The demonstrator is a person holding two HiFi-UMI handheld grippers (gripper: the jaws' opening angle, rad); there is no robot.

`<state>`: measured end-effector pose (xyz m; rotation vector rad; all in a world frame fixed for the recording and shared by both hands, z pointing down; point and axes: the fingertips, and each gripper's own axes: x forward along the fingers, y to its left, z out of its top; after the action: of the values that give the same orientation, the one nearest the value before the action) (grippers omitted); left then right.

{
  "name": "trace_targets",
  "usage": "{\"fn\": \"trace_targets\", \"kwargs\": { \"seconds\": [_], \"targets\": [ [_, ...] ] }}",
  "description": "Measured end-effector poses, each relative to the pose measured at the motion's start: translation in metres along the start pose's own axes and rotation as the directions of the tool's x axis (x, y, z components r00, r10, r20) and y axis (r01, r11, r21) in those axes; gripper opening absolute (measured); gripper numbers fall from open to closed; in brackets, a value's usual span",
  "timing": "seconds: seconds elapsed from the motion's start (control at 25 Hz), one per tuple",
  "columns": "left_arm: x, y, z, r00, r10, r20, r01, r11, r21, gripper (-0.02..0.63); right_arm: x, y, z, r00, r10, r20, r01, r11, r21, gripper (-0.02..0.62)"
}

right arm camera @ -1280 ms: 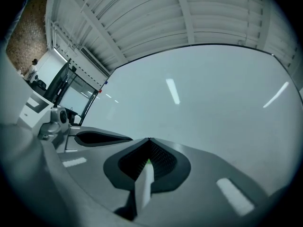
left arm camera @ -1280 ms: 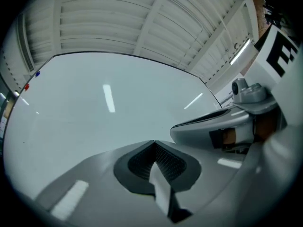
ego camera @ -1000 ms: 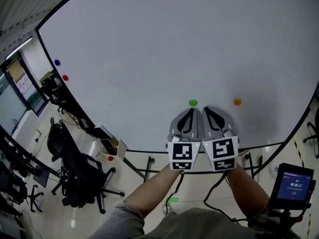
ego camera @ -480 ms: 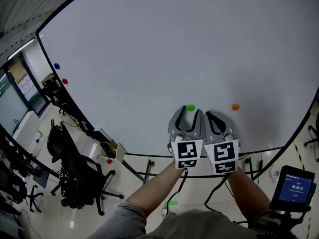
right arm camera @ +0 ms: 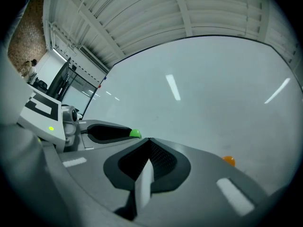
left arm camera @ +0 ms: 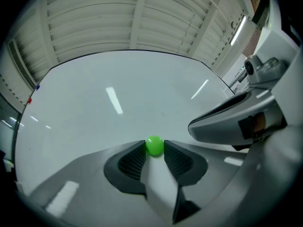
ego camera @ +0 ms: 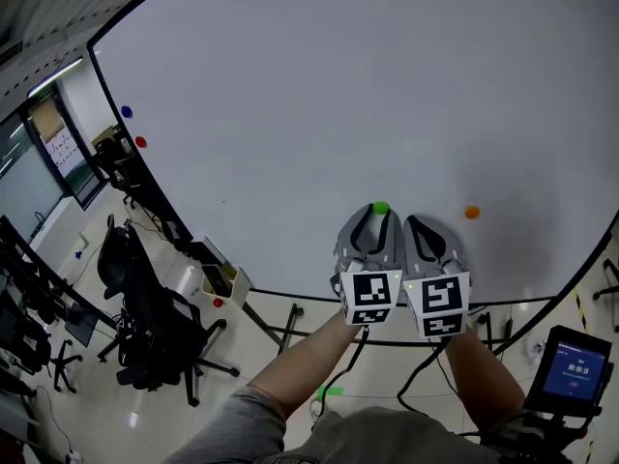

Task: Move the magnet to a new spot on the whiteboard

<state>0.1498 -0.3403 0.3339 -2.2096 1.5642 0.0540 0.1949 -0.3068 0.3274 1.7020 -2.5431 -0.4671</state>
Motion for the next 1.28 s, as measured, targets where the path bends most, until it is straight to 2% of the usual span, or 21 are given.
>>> {"fn": "trace_targets", "kwargs": {
  "seconds": [0.28,0.52,0.72,1.0,1.28],
  "targets": [
    [-0.006,0.029,-0.008,0.999,0.032,-0.017,-0.032,0.999,-0.016,0.12,0.014,0.019,0.008,0.999,0.04,0.014,-0.04,0.999,-0.007,0.005],
    [-0.022,0.058,0.003,0.997,0.075,-0.012,-0.075,0.997,-0.028,0.12,0.021,0.044,0.036,0.995,0.091,0.037,-0.09,0.996,-0.028,0.005],
    [-0.032,0.115,-0.014,0.992,0.128,-0.007,-0.129,0.99,-0.052,0.12,0.058,0.088,0.044,0.987,0.147,0.058,-0.144,0.988,-0.05,0.005],
    [-0.05,0.194,-0.017,0.979,0.204,0.01,-0.203,0.976,-0.074,0.12,0.099,0.15,0.07,0.97,0.225,0.095,-0.219,0.973,-0.071,0.005],
    [-0.072,0.281,-0.014,0.959,0.277,0.052,-0.271,0.957,-0.104,0.12,0.142,0.217,0.103,0.94,0.307,0.148,-0.295,0.951,-0.096,0.005]
  ]
}}
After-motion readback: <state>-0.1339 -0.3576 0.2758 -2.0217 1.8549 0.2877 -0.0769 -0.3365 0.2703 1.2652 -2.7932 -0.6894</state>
